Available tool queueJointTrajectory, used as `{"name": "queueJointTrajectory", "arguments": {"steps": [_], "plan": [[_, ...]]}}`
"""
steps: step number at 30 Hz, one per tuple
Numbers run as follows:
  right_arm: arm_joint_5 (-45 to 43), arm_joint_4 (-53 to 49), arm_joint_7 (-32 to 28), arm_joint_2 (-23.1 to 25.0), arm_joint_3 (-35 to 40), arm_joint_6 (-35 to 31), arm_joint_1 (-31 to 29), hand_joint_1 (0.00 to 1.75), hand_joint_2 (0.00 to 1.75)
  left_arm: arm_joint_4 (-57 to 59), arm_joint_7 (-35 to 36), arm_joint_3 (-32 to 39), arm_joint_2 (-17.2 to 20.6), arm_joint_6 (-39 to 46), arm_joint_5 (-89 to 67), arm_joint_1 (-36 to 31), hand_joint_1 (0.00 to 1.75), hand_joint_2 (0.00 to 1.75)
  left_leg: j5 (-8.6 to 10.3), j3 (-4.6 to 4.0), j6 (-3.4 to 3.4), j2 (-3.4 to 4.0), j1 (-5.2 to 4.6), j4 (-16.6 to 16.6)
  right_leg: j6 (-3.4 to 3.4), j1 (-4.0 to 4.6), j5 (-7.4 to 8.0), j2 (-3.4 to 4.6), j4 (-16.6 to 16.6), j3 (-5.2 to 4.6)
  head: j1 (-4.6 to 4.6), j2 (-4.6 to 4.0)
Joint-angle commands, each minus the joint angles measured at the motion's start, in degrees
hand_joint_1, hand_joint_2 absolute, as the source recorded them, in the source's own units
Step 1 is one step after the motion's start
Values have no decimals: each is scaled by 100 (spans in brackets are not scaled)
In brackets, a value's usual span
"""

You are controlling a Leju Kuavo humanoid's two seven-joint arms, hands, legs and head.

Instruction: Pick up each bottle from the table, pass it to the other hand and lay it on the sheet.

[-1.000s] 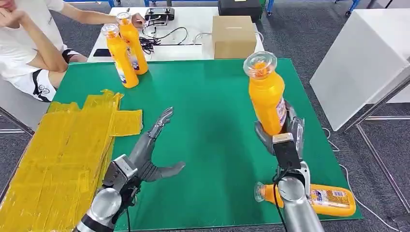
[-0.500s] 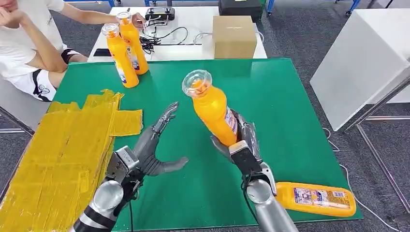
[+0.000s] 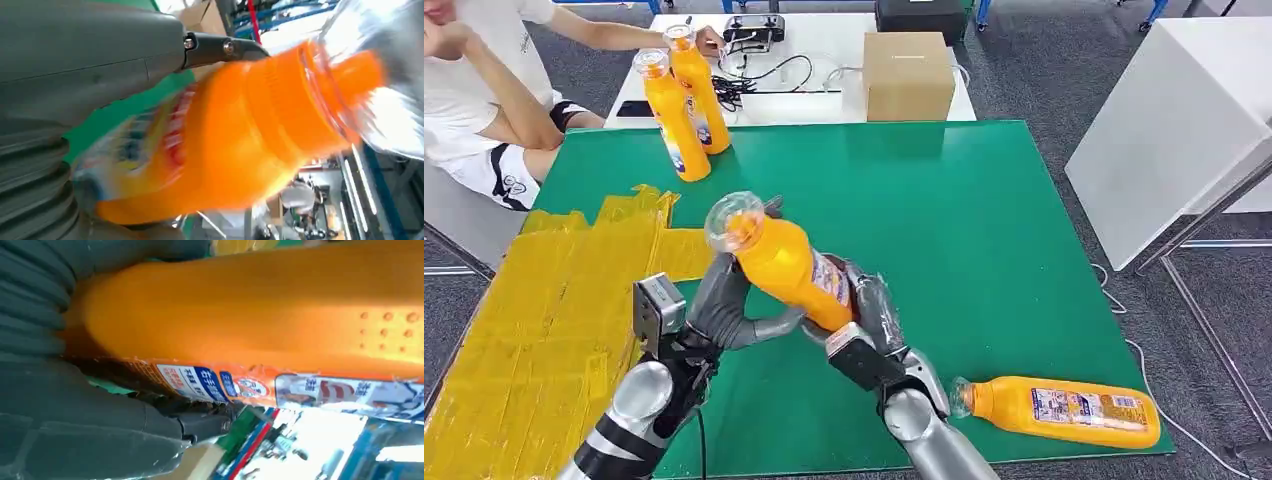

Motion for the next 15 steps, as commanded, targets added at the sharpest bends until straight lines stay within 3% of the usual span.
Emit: {"name": "queueJointTrajectory", "arguments": {"steps": [1, 15], "plan": [[149, 529, 33, -56, 864, -220, -392, 175, 175, 716, 147, 73, -75, -342, 905, -306, 0, 175, -2, 14, -3, 5, 2, -2, 1, 2, 0, 3, -6, 14, 0, 0], [64, 690, 20, -72, 973, -279, -455, 175, 175, 729, 147, 151, -119, -297, 1263, -299, 0, 175, -5, 22, -6, 5, 3, -3, -1, 3, -3, 2, -8, 24, 0, 0]]}}
